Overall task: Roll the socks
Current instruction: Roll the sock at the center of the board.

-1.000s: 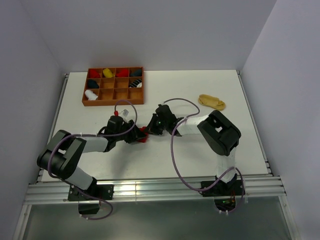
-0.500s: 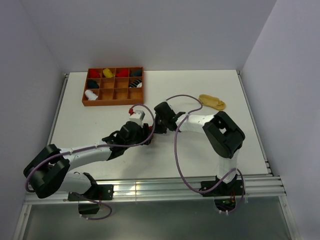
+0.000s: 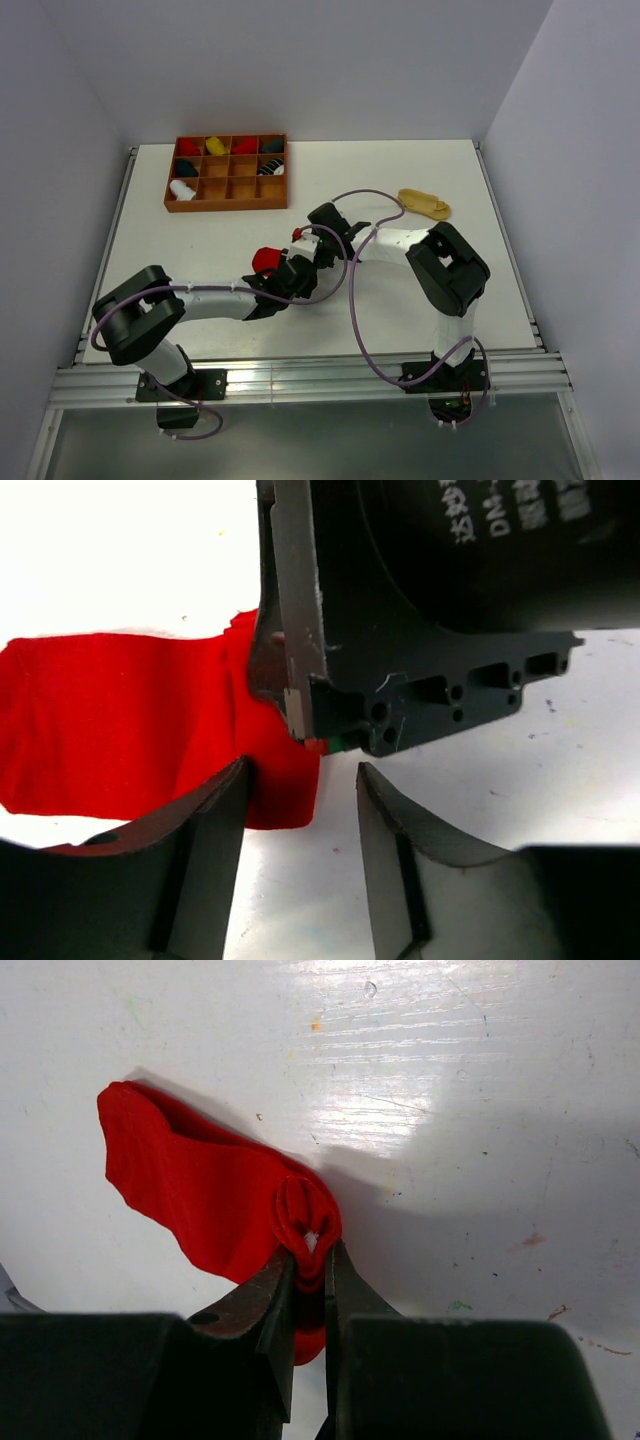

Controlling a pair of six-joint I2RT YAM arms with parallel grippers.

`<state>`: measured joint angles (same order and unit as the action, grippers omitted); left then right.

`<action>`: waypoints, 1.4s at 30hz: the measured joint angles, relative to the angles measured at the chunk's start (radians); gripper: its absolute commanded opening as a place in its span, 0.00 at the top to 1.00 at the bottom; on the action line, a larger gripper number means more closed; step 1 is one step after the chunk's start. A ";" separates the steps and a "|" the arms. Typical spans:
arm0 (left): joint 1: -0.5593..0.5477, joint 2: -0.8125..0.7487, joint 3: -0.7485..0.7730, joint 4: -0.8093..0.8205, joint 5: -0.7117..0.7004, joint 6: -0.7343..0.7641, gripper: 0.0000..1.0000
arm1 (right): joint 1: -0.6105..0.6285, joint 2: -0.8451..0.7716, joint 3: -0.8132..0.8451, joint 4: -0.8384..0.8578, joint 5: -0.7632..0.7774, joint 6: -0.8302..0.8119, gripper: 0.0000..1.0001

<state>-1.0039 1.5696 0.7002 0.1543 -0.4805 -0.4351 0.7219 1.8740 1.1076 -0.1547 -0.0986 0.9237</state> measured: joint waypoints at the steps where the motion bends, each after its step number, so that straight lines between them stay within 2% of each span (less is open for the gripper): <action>1: -0.003 0.009 0.005 -0.005 -0.011 0.001 0.50 | 0.000 0.000 0.000 -0.001 0.000 0.000 1.00; 5: -0.011 0.041 0.031 -0.032 -0.043 0.001 0.57 | 0.000 0.000 0.008 -0.019 0.000 0.003 1.00; 8: -0.020 0.079 0.052 -0.056 -0.076 -0.005 0.67 | -0.001 0.000 0.013 -0.031 -0.003 0.005 1.00; 9: -0.024 0.087 0.058 -0.058 -0.088 -0.009 0.75 | -0.003 0.000 0.013 -0.033 -0.005 0.007 1.00; 11: -0.028 0.100 0.072 -0.063 -0.100 -0.018 0.85 | -0.009 0.000 0.013 -0.035 -0.008 0.011 1.00; 12: -0.028 0.107 0.080 -0.066 -0.104 -0.023 0.95 | -0.013 0.000 0.013 -0.034 -0.008 0.013 1.00; 13: -0.029 0.114 0.087 -0.068 -0.109 -0.026 0.99 | -0.016 0.000 0.013 -0.034 -0.008 0.015 1.00; 15: -0.030 0.120 0.096 -0.072 -0.114 -0.027 0.99 | -0.020 0.000 0.013 -0.032 -0.008 0.018 0.98; 19: -0.031 0.120 0.097 -0.074 -0.117 -0.030 0.99 | -0.021 0.000 0.010 -0.021 -0.012 0.018 0.81; 20: -0.031 0.118 0.096 -0.074 -0.116 -0.029 0.99 | -0.022 -0.004 0.002 -0.010 -0.014 0.019 0.72; 22: -0.031 0.109 0.090 -0.075 -0.106 -0.024 0.99 | -0.023 -0.021 -0.024 0.016 -0.018 0.026 0.61; 23: -0.028 0.101 0.085 -0.077 -0.095 -0.023 0.99 | -0.023 -0.036 -0.042 0.029 -0.022 0.028 0.52; 26: -0.009 0.061 0.058 -0.080 -0.035 -0.024 0.99 | -0.034 -0.091 -0.101 0.075 -0.037 0.033 0.38; 32: 0.114 -0.060 -0.025 -0.076 0.167 -0.061 0.99 | -0.064 -0.203 -0.191 0.199 -0.046 0.047 0.28; 42: 0.383 -0.126 -0.171 0.079 0.539 -0.201 0.99 | -0.063 -0.206 -0.250 0.351 -0.083 0.082 0.28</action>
<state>-0.6209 1.4437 0.5297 0.2337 0.0586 -0.6361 0.6594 1.6680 0.8574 0.1963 -0.1814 1.0061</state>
